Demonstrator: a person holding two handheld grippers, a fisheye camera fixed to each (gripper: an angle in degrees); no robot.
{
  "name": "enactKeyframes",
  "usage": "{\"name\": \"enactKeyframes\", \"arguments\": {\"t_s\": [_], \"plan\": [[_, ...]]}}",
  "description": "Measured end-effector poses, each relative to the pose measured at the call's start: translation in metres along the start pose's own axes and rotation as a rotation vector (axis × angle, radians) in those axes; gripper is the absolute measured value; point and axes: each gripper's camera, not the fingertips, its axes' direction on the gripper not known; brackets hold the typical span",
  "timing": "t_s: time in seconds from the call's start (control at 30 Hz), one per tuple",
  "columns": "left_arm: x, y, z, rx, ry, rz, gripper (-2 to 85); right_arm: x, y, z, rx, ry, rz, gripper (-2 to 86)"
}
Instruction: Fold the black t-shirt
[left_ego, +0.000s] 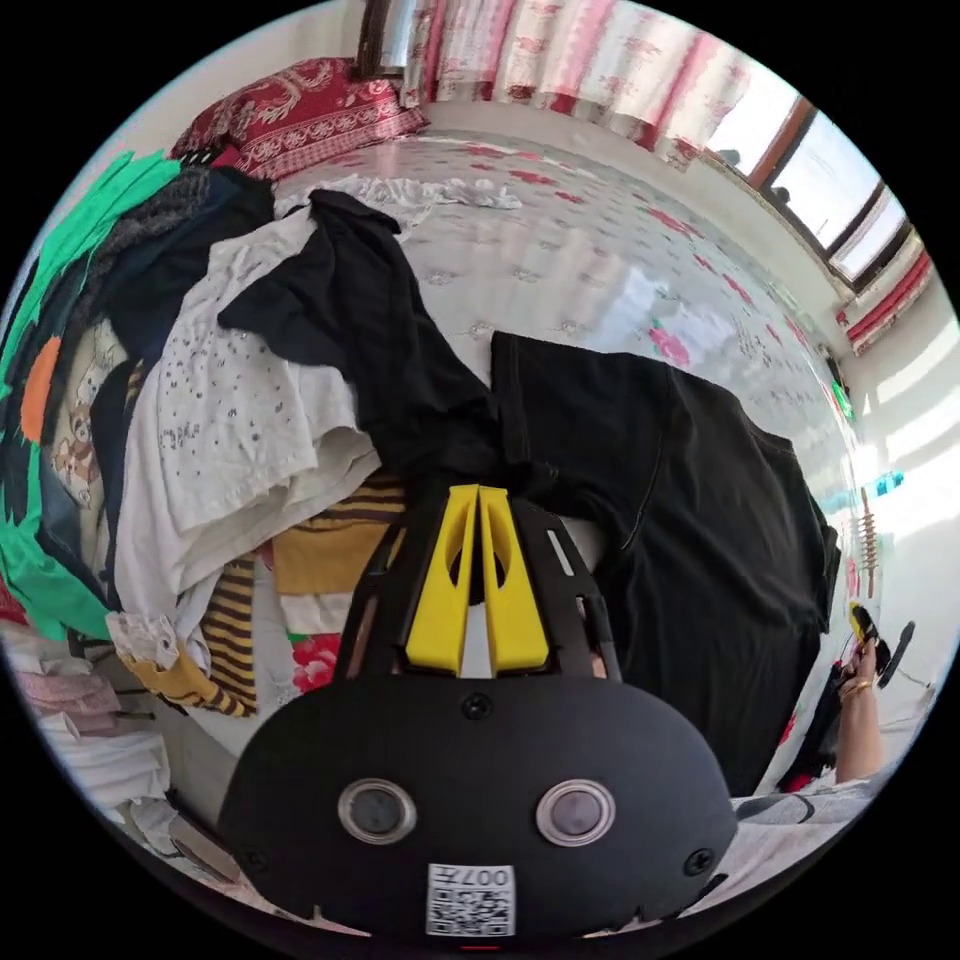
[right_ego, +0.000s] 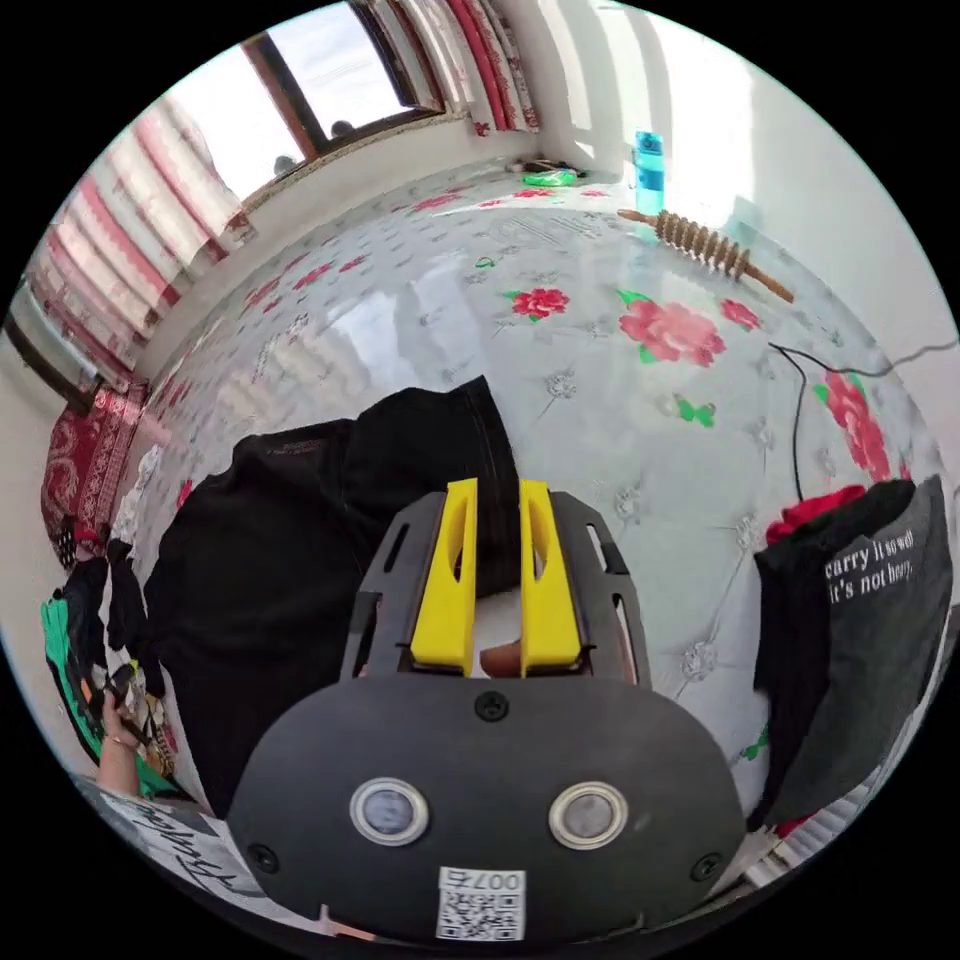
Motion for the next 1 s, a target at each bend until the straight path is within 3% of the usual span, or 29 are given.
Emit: {"name": "enactKeyframes", "arguments": {"t_s": [0.13, 0.33, 0.47, 0.6, 0.67, 0.73, 0.8, 1.0], "plan": [[0.071, -0.062, 0.024, 0.013, 0.120, 0.264, -0.9, -0.064, -0.052, 0.037, -0.090, -0.046, -0.274, 1.6], [0.132, -0.126, 0.110, -0.176, 0.128, 0.318, -0.8, -0.114, -0.075, 0.115, -0.360, 0.098, -0.484, 1.0], [0.142, -0.123, 0.116, -0.125, 0.070, 0.357, -0.9, -0.090, -0.065, 0.114, -0.310, 0.289, -0.444, 0.1], [0.164, -0.101, 0.112, -0.022, -0.058, 0.403, -1.0, -0.062, -0.051, 0.103, -0.216, 0.259, -0.275, -0.1], [0.180, -0.099, 0.114, -0.008, -0.137, 0.458, -1.0, -0.052, -0.055, 0.102, -0.182, 0.125, -0.140, 0.0], [0.186, -0.108, 0.114, -0.037, -0.152, 0.444, -1.0, -0.059, -0.059, 0.102, -0.200, 0.049, -0.180, 0.1], [0.178, -0.117, 0.112, -0.080, -0.088, 0.375, -1.0, -0.073, -0.060, 0.093, -0.162, 0.096, -0.241, 0.4], [0.153, -0.079, 0.053, 0.119, 0.025, 0.360, -1.0, -0.097, -0.037, 0.049, -0.026, 0.121, -0.365, 0.9]]}}
